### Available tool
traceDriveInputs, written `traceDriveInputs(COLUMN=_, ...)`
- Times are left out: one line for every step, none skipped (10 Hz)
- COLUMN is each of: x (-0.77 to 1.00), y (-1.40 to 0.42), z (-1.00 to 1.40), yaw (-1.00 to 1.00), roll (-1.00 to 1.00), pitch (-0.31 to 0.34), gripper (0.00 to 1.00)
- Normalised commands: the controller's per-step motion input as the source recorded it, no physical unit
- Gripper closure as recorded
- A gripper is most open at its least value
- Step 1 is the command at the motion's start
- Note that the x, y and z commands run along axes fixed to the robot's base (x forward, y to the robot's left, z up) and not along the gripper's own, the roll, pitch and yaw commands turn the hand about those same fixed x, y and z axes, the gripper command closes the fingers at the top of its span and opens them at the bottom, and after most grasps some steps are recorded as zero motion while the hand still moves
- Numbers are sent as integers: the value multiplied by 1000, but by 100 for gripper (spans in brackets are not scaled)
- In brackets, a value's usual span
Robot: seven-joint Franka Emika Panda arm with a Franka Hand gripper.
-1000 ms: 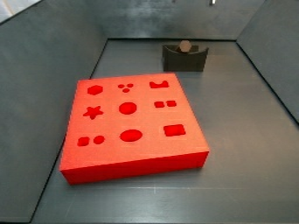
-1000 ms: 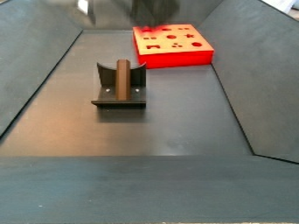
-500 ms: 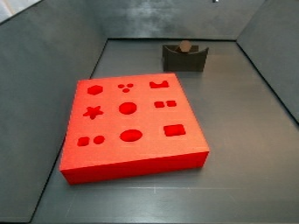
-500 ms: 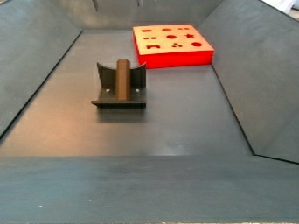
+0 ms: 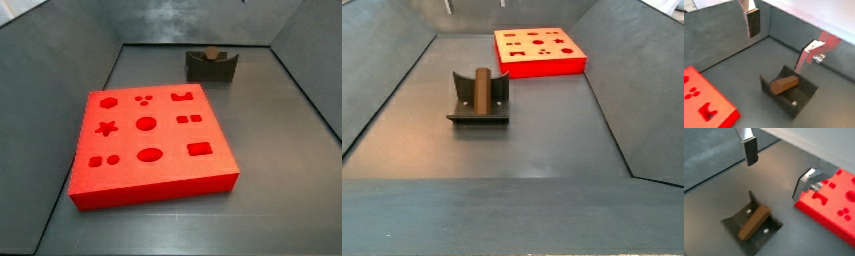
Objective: Pick up the hexagon object. Move up. Place the hexagon object on the fixture. Regrasp the hexagon object. Move to above the board. Insert the hexagon object.
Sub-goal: Regrasp the hexagon object.
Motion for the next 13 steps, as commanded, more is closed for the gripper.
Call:
traceDriveInputs(x=-25, y=-22, z=3, yaw=10, roll=1000, pitch=-10, gripper=0)
traceDriveInputs(x=-22, y=-21, z=7, yaw=11, roll=1000, pitch=-9, gripper=0)
traceDriveInputs(x=-14, y=-19, z=13, yaw=12, roll=1000, pitch=-2, gripper=0)
traceDriveInputs(x=-2, y=-16, z=6, yaw=14, roll=1000, pitch=2, gripper=0)
traceDriveInputs(x=13, y=-22, z=-9, yaw=16, roll=1000, pitch=11, gripper=0)
traceDriveInputs(x=24, y=-21, z=-7, yaw=17, roll=1000, pitch=16, gripper=0)
traceDriveInputs(x=38, y=-24, z=-6, yaw=22, roll=1000, pitch=32, gripper=0)
traceDriveInputs(x=46, y=-23, z=-9, yaw=25, roll=1000, pitch=42, gripper=0)
traceDriveInputs(x=64, y=-31, z=-4, yaw=37, roll=1000, pitch=79, gripper=0)
traceDriveInputs(x=78, y=-36, z=-8, yaw=50, roll=1000, pitch=109, gripper=0)
traceDriveInputs(x=87, y=-36, z=-15, yaw=73, roll=1000, pitch=146, gripper=0)
traceDriveInputs(x=90, y=-39, z=-15, yaw=84, roll=869, pitch=152, gripper=0)
traceDriveInputs(x=94, y=-42, z=-12, yaw=120, roll=537, pitch=152, gripper=0)
